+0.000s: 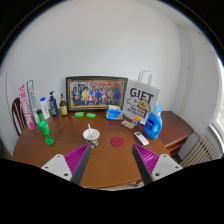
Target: Pour water
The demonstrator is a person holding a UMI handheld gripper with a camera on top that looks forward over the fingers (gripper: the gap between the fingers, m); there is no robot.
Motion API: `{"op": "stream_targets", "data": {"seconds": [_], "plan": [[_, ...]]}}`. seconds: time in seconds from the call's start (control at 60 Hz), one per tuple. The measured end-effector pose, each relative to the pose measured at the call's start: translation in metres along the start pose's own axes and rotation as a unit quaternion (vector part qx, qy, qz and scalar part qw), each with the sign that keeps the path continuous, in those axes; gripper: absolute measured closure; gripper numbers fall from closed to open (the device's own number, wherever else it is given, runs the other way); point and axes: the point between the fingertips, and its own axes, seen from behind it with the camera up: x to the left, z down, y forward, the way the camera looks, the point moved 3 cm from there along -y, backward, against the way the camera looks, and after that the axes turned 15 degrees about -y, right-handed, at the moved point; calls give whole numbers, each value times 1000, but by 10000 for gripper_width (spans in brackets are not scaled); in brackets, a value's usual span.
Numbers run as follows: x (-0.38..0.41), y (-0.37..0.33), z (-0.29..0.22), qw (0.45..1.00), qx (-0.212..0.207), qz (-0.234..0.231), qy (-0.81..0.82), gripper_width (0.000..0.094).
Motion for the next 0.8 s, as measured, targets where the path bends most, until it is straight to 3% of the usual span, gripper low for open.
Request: {"op": "stream_targets", "data": {"seconds": [0.233,0.55,0.8], "plan": [[62,10,-6,999,-3,-42,-13,82],[224,39,-35,990,-29,-133,-34,85],[344,108,-69,988,-68,-138,-10,79]]}}
